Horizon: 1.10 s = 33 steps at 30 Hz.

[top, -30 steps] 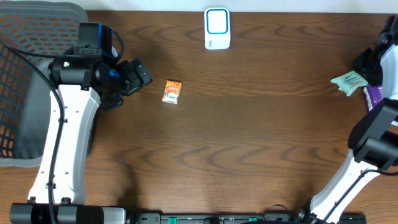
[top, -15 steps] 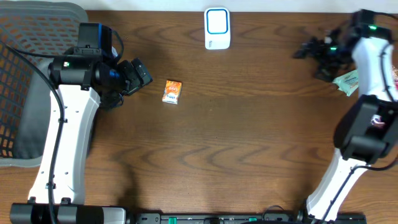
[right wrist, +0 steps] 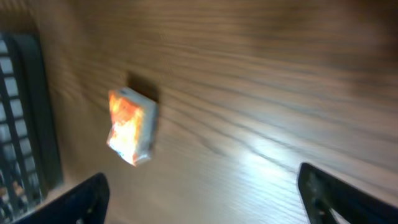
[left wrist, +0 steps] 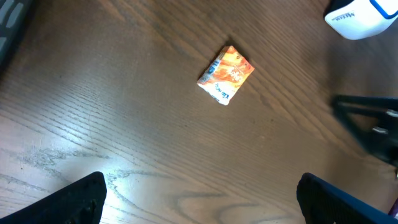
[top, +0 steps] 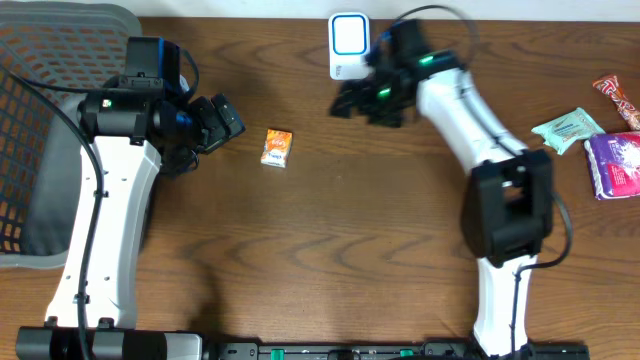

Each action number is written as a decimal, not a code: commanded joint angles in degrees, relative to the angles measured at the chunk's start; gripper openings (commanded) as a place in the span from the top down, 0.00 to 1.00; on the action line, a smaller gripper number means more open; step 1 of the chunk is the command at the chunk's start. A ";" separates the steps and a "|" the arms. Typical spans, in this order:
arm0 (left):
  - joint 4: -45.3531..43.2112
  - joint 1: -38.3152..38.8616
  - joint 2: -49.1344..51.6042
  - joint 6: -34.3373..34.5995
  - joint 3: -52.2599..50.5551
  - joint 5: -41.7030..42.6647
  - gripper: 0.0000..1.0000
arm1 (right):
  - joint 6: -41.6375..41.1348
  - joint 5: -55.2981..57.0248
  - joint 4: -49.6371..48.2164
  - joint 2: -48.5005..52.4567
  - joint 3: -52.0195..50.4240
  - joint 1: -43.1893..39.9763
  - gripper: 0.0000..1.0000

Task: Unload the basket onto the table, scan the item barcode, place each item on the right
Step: 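Reach the right gripper to the orange candy pack and grasp it, then lift the orange candy pack off the table with the right gripper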

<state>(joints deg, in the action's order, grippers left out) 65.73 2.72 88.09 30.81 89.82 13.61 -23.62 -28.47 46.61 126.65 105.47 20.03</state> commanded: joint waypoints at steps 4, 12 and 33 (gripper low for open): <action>0.20 -0.20 0.31 -0.74 0.42 -0.13 0.02 | -17.44 3.30 -10.95 0.07 -5.79 8.28 0.17; 0.20 -0.20 0.31 -0.74 0.42 -0.13 0.02 | -24.50 8.87 -20.87 0.09 -11.37 12.74 0.22; 0.20 -0.20 0.31 -0.74 0.42 -0.15 0.02 | -31.63 5.11 -28.98 9.07 -14.40 15.45 0.84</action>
<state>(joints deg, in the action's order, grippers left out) 65.78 2.72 88.09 30.81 89.82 13.61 -54.61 -24.16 15.77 131.90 92.36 35.42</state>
